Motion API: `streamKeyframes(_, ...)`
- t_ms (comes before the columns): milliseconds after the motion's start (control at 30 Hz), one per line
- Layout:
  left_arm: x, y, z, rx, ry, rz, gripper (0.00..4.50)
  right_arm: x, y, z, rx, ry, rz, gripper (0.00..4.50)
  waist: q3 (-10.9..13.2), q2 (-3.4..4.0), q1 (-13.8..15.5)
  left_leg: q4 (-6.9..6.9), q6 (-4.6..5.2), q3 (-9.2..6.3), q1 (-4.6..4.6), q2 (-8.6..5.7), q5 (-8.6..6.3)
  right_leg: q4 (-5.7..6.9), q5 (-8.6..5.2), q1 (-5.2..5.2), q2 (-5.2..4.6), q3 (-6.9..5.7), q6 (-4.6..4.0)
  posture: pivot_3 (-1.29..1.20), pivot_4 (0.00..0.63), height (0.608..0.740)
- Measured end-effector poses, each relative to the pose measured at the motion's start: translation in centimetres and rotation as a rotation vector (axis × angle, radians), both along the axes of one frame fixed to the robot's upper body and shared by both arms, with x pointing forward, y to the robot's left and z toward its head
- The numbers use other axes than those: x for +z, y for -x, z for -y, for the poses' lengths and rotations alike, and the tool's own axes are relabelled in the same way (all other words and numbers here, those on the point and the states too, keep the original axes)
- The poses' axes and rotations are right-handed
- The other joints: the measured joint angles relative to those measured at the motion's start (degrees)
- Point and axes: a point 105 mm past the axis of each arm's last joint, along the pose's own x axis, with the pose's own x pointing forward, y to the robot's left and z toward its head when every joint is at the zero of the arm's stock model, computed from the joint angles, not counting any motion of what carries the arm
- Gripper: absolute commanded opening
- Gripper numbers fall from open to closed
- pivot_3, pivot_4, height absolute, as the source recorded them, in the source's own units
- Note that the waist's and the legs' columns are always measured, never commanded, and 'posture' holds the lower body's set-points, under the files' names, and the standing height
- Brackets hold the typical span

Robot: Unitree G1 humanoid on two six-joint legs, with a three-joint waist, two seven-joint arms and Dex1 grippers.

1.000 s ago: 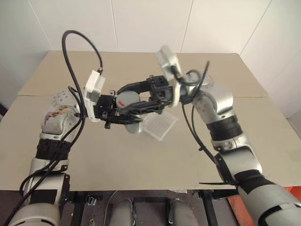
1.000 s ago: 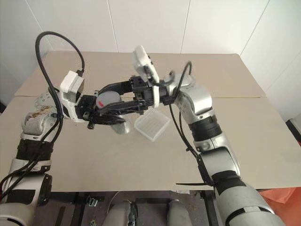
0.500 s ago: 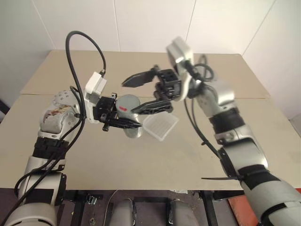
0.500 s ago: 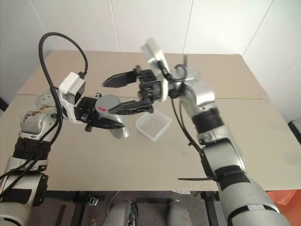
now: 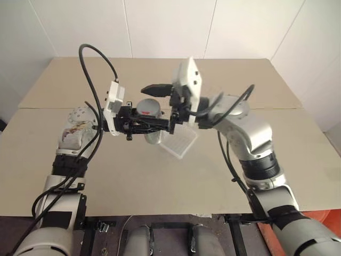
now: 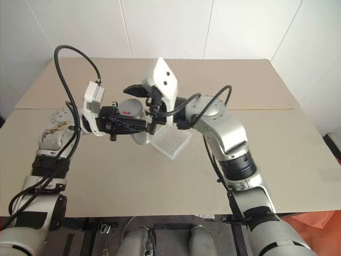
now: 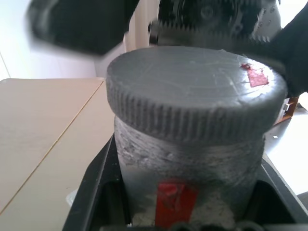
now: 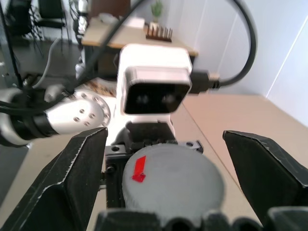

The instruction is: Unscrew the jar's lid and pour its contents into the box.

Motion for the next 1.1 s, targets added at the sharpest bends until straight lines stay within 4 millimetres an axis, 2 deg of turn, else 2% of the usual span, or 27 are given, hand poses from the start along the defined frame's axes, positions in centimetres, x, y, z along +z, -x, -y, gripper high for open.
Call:
streamKeyframes(167, 0.1, 0.0, -0.1, 0.003, -0.005, 0.0, 1.97, 0.2, -1.0, -0.4, -0.041, 0.006, -0.004, 4.48, 0.0, 0.0, 0.13, 0.0, 0.05, -0.01, -0.08, 0.0, -0.03, 0.02, 0.01, 0.01, 0.0, -0.02, 0.01, 0.0, 0.15, 0.74)
streamKeyframes(300, 0.3, 0.1, -0.7, 0.02, -0.019, 0.013, 1.97, 0.2, -1.0, 0.3, -0.02, 0.015, -0.009, 4.48, 0.0, 0.0, 0.04, -0.01, 0.05, -0.02, -0.07, 0.01, -0.03, 0.01, 0.01, 0.0, 0.0, -0.02, 0.01, 0.0, 0.15, 0.74)
streamKeyframes(433, 0.1, 0.1, -2.4, 0.082, -0.026, -0.005, 1.97, -0.3, -1.2, 2.4, -0.016, 0.041, -0.002, 4.48, 0.0, 0.0, 0.01, -0.01, 0.05, -0.01, -0.04, 0.02, -0.03, -0.03, 0.0, 0.0, 0.0, -0.02, 0.01, 0.0, 0.15, 0.74)
streamKeyframes(567, 0.1, 1.0, -3.0, 0.057, -0.035, 0.008, 1.97, -0.4, -3.7, 6.8, -0.173, 0.033, -0.033, 4.48, 0.0, 0.0, 0.38, 0.01, 0.05, 0.01, -0.05, 0.0, -0.03, -0.08, 0.0, 0.01, -0.03, -0.02, 0.01, 0.0, 0.15, 0.74)
streamKeyframes(633, 0.4, 1.2, -3.1, 0.056, -0.038, 0.023, 1.97, -0.3, -3.9, 7.4, -0.192, 0.023, -0.035, 4.48, 0.0, 0.0, 0.16, -0.02, 0.05, 0.01, -0.05, 0.02, -0.03, -0.07, 0.0, -0.02, -0.01, -0.02, 0.01, 0.0, 0.15, 0.74)
streamKeyframes(733, 0.7, 1.5, -2.9, 0.047, -0.038, 0.03, 1.97, -0.4, -3.5, 7.3, -0.168, 0.027, -0.035, 4.48, 0.0, 0.0, -0.28, -0.04, 0.05, 0.03, -0.02, 0.03, -0.03, -0.05, 0.0, -0.03, 0.0, 0.01, 0.01, 0.0, 0.15, 0.74)
streamKeyframes(833, 0.6, 1.4, -2.8, 0.047, -0.031, 0.025, 1.97, -0.2, -2.2, 6.7, -0.101, 0.02, -0.018, 4.48, 0.0, 0.0, -0.2, -0.03, 0.05, 0.03, -0.03, 0.03, -0.03, -0.04, 0.0, -0.04, 0.0, 0.02, 0.01, 0.0, 0.15, 0.74)
streamKeyframes(967, 0.4, 0.9, -2.1, 0.044, -0.011, 0.019, 1.97, 0.6, 0.5, 4.1, 0.039, -0.016, 0.001, 4.48, 0.0, 0.0, -0.04, 0.0, 0.04, 0.02, -0.02, 0.03, -0.03, -0.02, 0.0, -0.02, 0.0, 0.01, 0.01, 0.0, 0.15, 0.74)
streamKeyframes(1100, 0.2, 0.4, -1.3, 0.034, -0.012, 0.013, 1.97, 1.2, 1.3, 1.9, 0.081, -0.026, 0.011, 4.48, 0.0, 0.0, -0.02, 0.03, 0.04, 0.02, -0.02, 0.02, -0.02, 0.0, 0.01, -0.02, 0.0, 0.01, 0.0, 0.0, 0.15, 0.74)
